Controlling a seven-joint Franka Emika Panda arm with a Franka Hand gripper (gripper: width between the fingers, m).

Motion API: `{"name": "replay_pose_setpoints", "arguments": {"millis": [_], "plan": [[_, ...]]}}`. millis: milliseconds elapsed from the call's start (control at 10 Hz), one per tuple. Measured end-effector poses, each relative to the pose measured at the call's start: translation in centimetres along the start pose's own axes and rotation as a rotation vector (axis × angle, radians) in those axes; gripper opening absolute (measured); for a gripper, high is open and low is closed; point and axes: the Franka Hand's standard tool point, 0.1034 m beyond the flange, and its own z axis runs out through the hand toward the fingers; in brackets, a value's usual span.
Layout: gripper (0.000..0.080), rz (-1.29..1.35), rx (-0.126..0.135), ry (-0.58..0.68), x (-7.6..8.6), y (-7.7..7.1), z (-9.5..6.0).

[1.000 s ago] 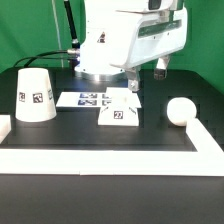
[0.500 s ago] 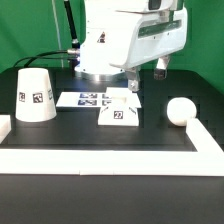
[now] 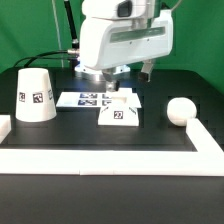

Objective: Assemble lamp

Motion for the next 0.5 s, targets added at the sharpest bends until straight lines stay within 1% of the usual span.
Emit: {"name": "replay_pose_setpoints", "arguments": {"millis": [100, 500], "plan": [[0.0700, 0.061, 0.001, -0.003, -0.57, -0.26, 0.29], [0.0700, 0.313, 0.011, 0.000, -0.31, -0.51, 0.35]]}}
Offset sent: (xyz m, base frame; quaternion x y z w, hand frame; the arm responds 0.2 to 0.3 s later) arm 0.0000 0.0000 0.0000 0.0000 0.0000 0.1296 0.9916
